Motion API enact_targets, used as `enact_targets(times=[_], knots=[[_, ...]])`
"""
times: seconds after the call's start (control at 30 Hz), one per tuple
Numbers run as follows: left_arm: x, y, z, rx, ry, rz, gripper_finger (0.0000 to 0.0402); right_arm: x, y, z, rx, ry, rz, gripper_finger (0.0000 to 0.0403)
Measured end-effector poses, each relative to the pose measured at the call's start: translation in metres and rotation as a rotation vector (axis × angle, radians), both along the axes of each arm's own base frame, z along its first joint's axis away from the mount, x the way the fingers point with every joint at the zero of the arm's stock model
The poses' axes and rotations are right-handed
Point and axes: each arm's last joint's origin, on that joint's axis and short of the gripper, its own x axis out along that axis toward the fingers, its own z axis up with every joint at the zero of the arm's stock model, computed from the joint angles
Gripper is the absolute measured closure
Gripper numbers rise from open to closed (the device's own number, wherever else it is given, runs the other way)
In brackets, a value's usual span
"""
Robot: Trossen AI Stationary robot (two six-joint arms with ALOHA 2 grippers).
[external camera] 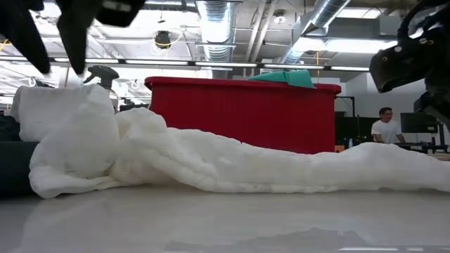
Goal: Fold Laundry from Bin
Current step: Fold the white dress
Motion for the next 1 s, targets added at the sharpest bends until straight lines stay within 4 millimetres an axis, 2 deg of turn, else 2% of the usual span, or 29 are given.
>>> enact_targets(times=[0.07,0.3,0.47,0.6,0.83,1.0], knots=[[0.004,0.001,-0.006,0.009,0.012,0.030,0.0310,-0.001,0.001,0.000,0.000,0.000,0.006,0.0287],[0.009,0.008,-0.007,-0.051,0.034,0.059,0.0316,-0.002,0.003,0.000,0.000,0.000,0.008,0.0287],[0.009,0.006,-0.007,-0.112,0.067,0.055,0.0387,-0.002,0.003,0.000,0.002,0.001,-0.006,0.0287],[0.006,0.007,-0.005,-0.117,0.107,0.094,0.0399,-0.003,0.002,-0.001,0.005,0.004,-0.031,0.0287],[0.004,0.007,0.036,-0.022,0.143,0.087,0.0401,-0.011,-0.003,-0.013,-0.002,0.035,-0.133,0.0287],[-0.002,0.013,0.071,-0.028,0.086,0.109,0.0401,-0.011,-0.003,-0.016,0.009,0.022,-0.134,0.0287]])
